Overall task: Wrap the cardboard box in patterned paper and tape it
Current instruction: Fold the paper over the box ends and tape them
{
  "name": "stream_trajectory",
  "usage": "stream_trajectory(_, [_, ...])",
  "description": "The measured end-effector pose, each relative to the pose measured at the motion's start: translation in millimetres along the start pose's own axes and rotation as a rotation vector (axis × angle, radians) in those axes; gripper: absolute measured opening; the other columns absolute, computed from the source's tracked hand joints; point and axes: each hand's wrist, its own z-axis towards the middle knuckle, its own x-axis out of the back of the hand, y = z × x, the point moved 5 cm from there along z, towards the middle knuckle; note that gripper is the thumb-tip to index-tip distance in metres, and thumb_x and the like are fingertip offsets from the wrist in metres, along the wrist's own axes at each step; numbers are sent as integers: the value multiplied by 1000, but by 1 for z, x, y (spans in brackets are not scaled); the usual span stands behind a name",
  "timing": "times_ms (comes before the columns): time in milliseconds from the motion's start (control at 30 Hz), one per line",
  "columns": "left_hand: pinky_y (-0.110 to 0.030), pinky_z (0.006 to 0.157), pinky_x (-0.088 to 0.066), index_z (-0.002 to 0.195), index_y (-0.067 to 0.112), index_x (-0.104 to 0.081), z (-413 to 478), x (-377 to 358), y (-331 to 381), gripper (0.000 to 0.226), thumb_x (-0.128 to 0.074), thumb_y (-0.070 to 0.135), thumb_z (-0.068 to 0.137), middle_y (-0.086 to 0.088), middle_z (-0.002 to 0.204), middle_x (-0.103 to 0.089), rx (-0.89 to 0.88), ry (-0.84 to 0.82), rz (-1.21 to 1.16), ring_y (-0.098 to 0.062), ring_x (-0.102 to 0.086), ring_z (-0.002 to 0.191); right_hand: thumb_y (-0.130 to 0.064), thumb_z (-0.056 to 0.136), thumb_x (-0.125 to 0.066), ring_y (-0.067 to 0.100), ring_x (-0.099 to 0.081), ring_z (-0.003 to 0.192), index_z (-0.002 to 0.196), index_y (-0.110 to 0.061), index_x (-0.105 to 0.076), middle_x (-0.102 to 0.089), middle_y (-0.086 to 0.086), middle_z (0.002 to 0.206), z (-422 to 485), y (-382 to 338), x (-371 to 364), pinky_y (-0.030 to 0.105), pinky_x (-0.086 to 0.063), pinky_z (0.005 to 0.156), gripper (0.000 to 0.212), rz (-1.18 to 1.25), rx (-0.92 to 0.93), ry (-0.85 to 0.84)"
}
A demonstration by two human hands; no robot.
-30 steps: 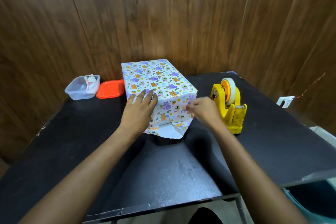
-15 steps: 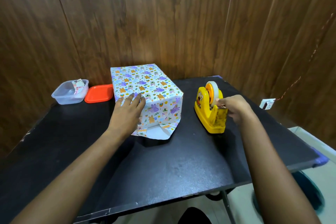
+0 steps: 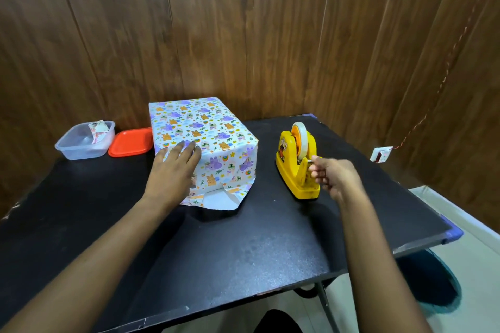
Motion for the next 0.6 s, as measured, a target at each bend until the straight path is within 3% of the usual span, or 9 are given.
stream_trajectory(100, [-50, 83, -49, 114, 1, -63, 0, -1, 0, 92, -95, 23, 30, -17, 121, -62, 1, -4, -7, -35, -62, 107, -30, 92, -59, 7, -45, 40, 60, -10, -57, -53, -6, 38, 0, 21, -5, 22, -33, 49, 38, 139, 50, 43])
stream_trajectory(233, [-49, 84, -48, 116, 2, -62, 0, -2, 0, 92, -95, 22, 33, -17, 122, -61, 5, -4, -16, -35, -61, 109, -33, 93, -57, 9, -52, 47, 63, -11, -57, -58, 1, 52, -2, 35, -12, 19, -37, 43, 37, 295, 194, 143])
stream_trajectory(300, [-49, 84, -49, 116, 1, -62, 1, -1, 0, 92, -95, 23, 33, -17, 122, -61, 4, 1, -15, -35, -61, 109, -32, 94, -56, 10, -55, 48, 63, -12, -56, -59, -1, 50, -2, 39, -16, 17, -40, 40, 37, 373, 223, 176])
stream_trajectory(500, [-51, 82, -49, 115, 1, -63, 1, -1, 1, 93, -95, 23, 31, -18, 121, -62, -4, -7, -13, -35, -62, 107, -29, 94, -56, 8, -57, 42, 64, -10, -55, -57, 2, 51, -5, 43, -26, 19, -47, 42, 36, 521, 222, 262])
stream_trajectory(600, [-51, 80, -50, 114, 1, -63, 1, -1, 1, 94, -95, 24, 30, -18, 120, -62, -5, -3, -13, -36, -62, 106, -24, 97, -51, 15, -55, 47, 65, -8, -51, -52, 7, 56, -6, 53, -33, 23, -50, 44, 36, 577, 142, 298])
